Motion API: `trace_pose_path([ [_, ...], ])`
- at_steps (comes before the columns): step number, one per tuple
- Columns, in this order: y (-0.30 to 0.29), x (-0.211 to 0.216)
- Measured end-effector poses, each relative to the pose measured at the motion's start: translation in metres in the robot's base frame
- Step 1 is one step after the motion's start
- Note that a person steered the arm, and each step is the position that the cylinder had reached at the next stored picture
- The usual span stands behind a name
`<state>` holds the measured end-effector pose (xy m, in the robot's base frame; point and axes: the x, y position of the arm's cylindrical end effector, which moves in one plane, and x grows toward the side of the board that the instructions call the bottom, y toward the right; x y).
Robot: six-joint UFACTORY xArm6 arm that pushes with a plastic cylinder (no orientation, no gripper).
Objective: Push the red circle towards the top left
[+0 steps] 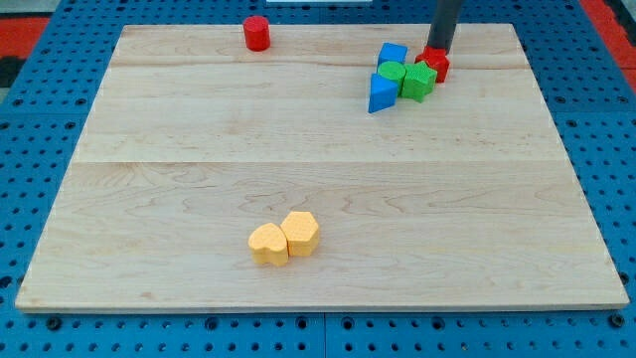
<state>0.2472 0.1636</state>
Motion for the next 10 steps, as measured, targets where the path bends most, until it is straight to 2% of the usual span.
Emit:
trace_pose_path([
  [2,0.048,-0.022],
  [3,0.002,-0.056],
  [5,-0.004,-0.056],
  [6,-0.094,-0.055],
  [9,-0.22,-0.053],
  [10,-0.282,-0.055],
])
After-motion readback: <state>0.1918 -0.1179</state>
